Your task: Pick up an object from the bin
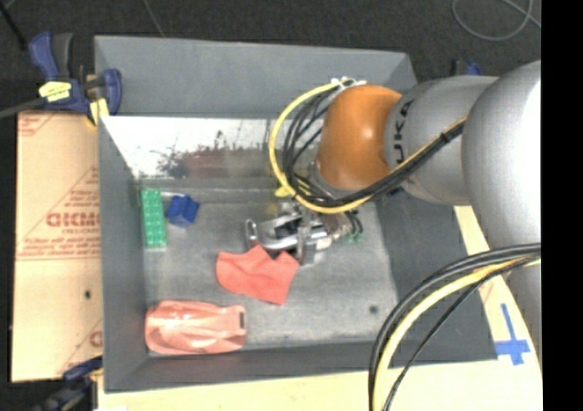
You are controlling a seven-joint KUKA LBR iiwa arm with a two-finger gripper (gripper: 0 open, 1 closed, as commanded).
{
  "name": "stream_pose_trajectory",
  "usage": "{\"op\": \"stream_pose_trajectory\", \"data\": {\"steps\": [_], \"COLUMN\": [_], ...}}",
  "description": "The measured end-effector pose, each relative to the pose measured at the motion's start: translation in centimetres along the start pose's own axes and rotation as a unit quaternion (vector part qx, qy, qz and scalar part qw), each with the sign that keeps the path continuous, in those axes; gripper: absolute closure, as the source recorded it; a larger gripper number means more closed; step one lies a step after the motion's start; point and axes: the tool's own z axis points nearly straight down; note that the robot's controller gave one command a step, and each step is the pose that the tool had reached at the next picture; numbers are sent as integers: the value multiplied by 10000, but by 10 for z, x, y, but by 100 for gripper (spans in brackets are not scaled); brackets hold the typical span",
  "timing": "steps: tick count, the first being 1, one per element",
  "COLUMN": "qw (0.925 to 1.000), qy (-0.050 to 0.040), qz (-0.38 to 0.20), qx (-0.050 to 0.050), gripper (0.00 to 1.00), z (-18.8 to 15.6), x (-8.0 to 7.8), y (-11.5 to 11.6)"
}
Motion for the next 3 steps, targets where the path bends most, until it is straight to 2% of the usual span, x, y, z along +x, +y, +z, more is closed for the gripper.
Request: {"op": "stream_pose_trajectory", "data": {"steps": [3], "qw": [10000], "qy": [-1], "qz": [-21], "qx": [1], "gripper": [100], "z": [0], "x": [0], "y": [0]}}
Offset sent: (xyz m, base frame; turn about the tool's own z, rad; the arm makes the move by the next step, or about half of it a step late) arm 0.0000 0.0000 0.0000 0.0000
